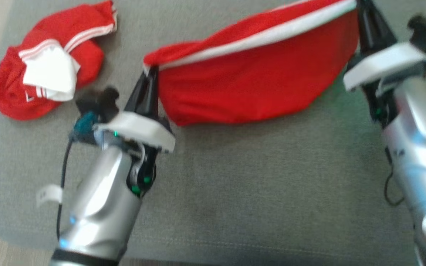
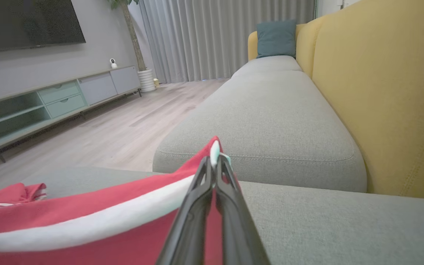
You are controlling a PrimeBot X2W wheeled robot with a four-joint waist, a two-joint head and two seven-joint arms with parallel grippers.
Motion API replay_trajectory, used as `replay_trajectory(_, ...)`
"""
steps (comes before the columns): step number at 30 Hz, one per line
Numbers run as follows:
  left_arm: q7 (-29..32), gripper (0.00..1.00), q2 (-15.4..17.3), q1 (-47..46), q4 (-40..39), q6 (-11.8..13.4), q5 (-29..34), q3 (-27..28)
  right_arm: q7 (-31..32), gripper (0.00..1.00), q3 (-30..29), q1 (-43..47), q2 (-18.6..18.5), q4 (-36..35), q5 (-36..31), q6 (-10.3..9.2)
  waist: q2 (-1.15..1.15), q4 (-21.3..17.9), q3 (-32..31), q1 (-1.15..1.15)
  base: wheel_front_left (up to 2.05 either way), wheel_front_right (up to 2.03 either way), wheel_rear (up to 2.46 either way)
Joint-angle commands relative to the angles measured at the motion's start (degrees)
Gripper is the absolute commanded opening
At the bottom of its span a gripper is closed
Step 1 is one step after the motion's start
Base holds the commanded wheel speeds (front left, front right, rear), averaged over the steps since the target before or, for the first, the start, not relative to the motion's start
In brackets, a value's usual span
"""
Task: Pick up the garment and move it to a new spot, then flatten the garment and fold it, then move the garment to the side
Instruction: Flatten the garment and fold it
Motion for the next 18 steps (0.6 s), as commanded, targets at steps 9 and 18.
replay_trajectory(9, -0.35, 0.0, 1.08, -9.15, 2.18, 2.04, -3.83, -1.88, -1.9, 0.0, -1.1, -12.06, 1.39, 12.58, -6.63, -0.06, 0.0, 2.98, 7.87, 0.0, 0.0, 0.0, 0.0)
replay_trajectory(18, -0.35, 0.75, 1.08, -10.39, 2.71, 2.63, -5.87, -3.69, -2.16, 0.35, -5.24, -15.6, 2.58, 16.42, -11.16, -0.06, 0.0, 3.51, 9.22, 0.0, 0.0, 0.0, 0.0)
